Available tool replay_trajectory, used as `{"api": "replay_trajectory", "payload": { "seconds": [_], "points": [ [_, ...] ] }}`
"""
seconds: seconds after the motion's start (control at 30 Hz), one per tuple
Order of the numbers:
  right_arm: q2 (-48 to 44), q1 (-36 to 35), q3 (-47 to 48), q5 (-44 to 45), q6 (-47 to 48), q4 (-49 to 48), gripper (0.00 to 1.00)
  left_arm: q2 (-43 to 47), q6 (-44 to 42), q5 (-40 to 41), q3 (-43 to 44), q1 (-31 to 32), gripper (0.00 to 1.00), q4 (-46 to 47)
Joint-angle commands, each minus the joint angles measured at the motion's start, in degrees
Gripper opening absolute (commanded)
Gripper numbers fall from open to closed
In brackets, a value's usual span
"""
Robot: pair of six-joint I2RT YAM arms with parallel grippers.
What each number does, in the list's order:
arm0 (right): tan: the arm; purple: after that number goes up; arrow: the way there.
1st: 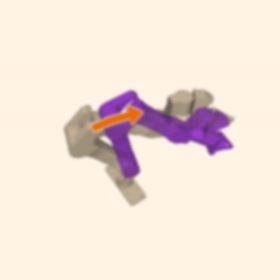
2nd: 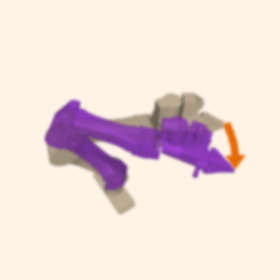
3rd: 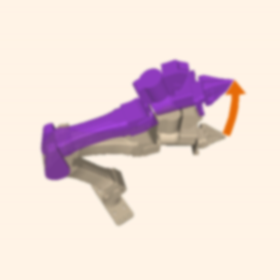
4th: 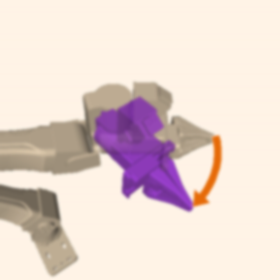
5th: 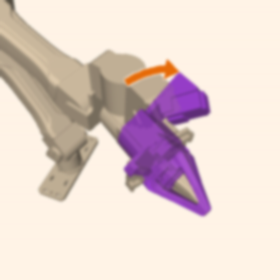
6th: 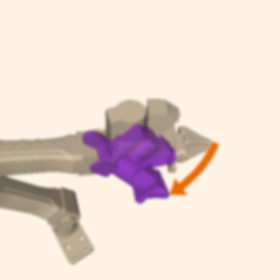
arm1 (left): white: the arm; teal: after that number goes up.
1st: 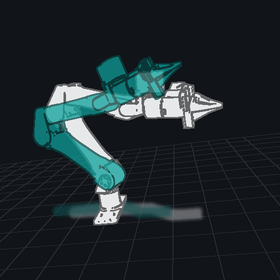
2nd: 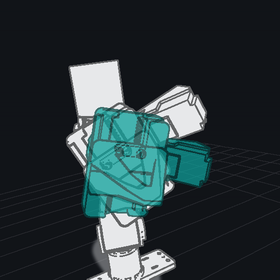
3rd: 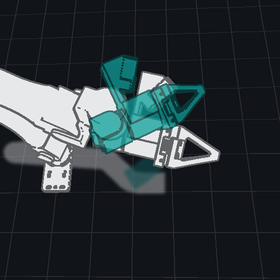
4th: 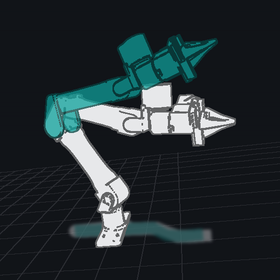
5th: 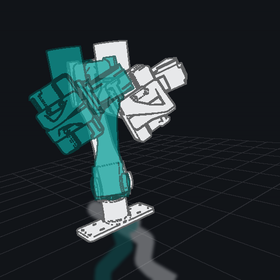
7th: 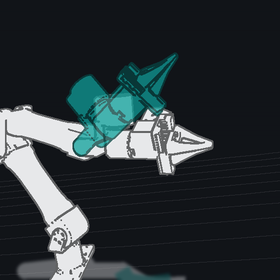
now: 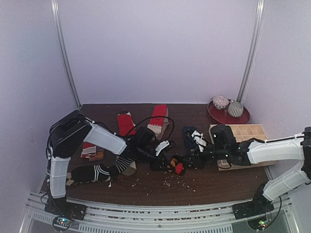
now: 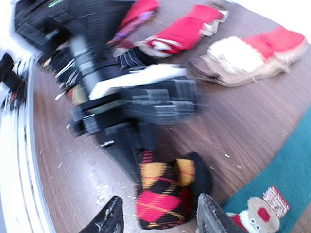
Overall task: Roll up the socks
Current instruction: Roll the sock at the center of the board.
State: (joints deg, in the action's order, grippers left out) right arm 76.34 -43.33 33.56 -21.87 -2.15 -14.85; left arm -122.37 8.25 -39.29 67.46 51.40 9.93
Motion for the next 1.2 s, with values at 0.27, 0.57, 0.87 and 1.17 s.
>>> {"api": "replay_trajectory", "payload": {
  "seconds": [0.27,0.57,0.87,1.17],
  "points": [
    [1.93,-10.3,-4.77,16.47,19.69,-5.54,0.54,-9.46,1.09,4.74,-2.51,0.2,0.0,-20.99],
    [8.4,-10.37,-1.16,17.4,20.18,-6.07,0.54,-9.41,0.7,4.61,-2.64,0.11,0.0,-21.08],
    [14.37,-10.35,1.19,17.29,17.17,-3.96,0.53,-9.12,0.11,4.75,-2.77,0.11,0.0,-21.1],
    [17.82,-9.9,1.33,14.55,11.12,-1.53,0.3,-8.68,-0.16,5.07,-2.69,0.11,0.0,-21.05]
  ]
}}
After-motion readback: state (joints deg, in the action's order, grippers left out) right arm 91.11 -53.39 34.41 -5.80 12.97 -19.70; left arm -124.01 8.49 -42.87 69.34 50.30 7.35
